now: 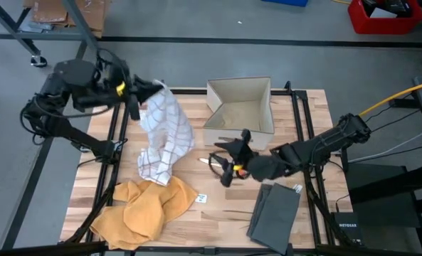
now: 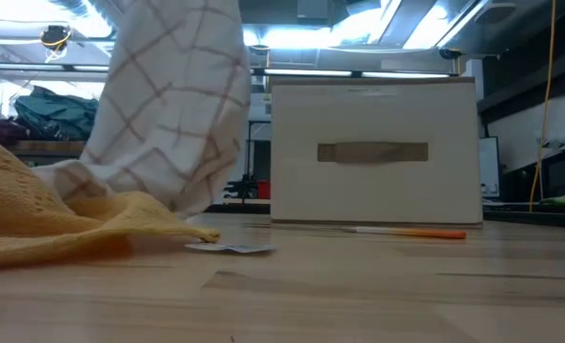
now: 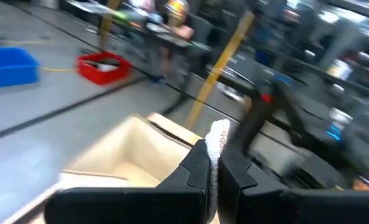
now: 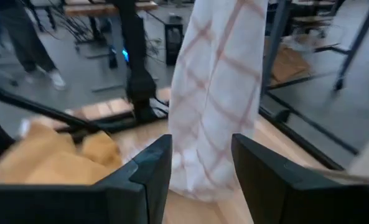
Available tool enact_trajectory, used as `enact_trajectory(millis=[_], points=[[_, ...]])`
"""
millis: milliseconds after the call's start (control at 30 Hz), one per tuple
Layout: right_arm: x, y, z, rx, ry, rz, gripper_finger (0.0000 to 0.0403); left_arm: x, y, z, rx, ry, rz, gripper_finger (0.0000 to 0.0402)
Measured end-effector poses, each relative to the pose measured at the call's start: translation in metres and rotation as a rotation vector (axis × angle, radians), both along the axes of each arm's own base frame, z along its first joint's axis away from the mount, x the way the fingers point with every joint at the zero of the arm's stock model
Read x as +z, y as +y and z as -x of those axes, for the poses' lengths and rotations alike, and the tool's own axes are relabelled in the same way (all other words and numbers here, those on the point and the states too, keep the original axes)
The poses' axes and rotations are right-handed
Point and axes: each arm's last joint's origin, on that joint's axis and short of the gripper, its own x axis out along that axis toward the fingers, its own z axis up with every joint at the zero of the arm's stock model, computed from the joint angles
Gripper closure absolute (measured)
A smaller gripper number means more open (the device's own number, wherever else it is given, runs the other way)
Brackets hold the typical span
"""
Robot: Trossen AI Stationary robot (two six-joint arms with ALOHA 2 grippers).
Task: Fold towel
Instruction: Fold the white kitchen towel
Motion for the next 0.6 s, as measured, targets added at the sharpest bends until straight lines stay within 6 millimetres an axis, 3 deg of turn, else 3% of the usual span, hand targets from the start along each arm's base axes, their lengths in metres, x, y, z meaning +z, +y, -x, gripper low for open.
enact_trajectory(millis=[133,367,600], points=[[0.003,-0.016,-0.009,0.043,-0.023,-0.047,0.0231,-0.003,-0.012,-0.008,-0.260,0.031,-0.018,0.0401],[0.003,-0.041,-0.019,0.102,-0.023,-0.097,0.0231,-0.007,-0.044,-0.003,-0.812,0.073,0.048,0.0401],[-0.001,-0.061,-0.030,0.217,-0.005,-0.132,0.0231,-0.034,-0.083,0.002,-1.068,0.283,0.082,0.0401]])
